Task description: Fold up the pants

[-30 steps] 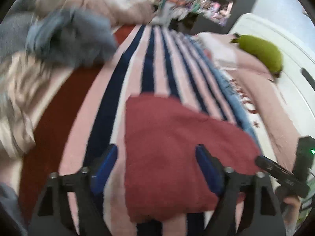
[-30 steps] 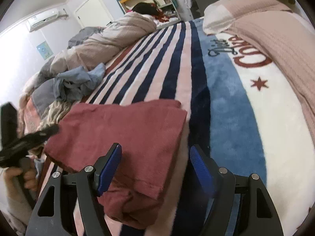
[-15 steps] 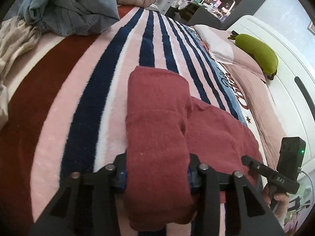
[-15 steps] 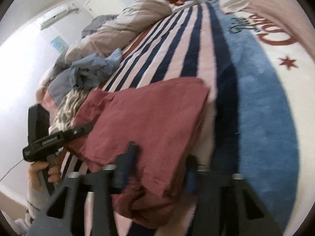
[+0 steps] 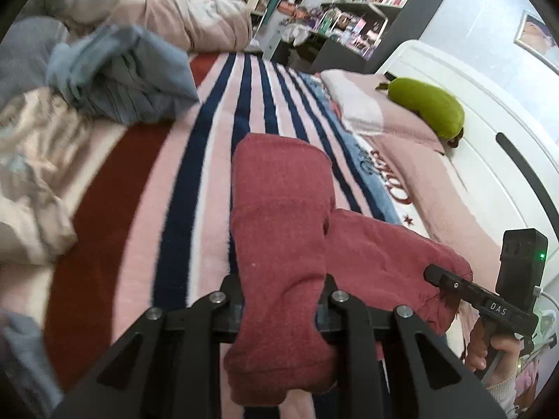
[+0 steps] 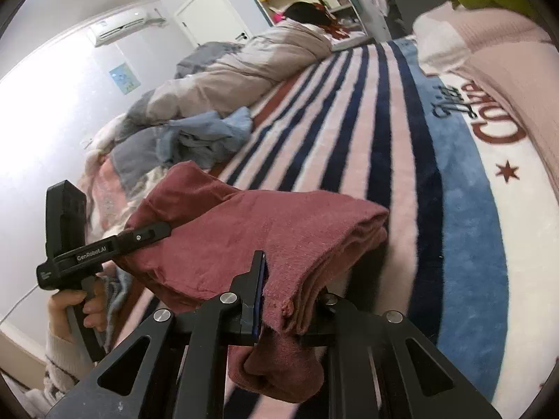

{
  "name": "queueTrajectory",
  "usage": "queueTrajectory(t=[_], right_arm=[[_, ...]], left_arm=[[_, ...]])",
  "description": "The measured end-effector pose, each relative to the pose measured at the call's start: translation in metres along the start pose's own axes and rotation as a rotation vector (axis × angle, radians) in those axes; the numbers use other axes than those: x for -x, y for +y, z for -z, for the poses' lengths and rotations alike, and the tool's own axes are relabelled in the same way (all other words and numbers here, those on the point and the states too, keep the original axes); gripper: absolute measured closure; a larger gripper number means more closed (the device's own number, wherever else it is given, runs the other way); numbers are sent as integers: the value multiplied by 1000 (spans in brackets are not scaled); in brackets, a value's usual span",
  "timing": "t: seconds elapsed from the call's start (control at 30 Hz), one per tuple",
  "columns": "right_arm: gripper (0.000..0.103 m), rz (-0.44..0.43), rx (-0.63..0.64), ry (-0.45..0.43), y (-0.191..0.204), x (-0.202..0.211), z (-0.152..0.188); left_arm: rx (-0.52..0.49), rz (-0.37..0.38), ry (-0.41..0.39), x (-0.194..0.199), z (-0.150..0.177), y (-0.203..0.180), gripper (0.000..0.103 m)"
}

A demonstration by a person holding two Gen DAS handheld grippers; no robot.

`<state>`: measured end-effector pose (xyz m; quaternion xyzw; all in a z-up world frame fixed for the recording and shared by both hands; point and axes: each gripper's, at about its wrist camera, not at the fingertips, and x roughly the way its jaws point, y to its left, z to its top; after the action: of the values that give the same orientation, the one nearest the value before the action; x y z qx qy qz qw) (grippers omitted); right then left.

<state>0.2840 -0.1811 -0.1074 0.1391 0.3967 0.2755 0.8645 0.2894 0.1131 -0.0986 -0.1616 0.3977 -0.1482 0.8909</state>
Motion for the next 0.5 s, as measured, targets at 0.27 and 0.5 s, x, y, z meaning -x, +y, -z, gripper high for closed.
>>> queueTrajectory(t=[0.27, 0.5], right_arm=[[94, -51, 86, -39, 81, 26, -5], [94, -162, 178, -44, 171, 19, -1]], left_arm=[[-51, -12, -105, 106, -5, 13, 82], [-50, -94, -201, 212, 8, 58, 82]])
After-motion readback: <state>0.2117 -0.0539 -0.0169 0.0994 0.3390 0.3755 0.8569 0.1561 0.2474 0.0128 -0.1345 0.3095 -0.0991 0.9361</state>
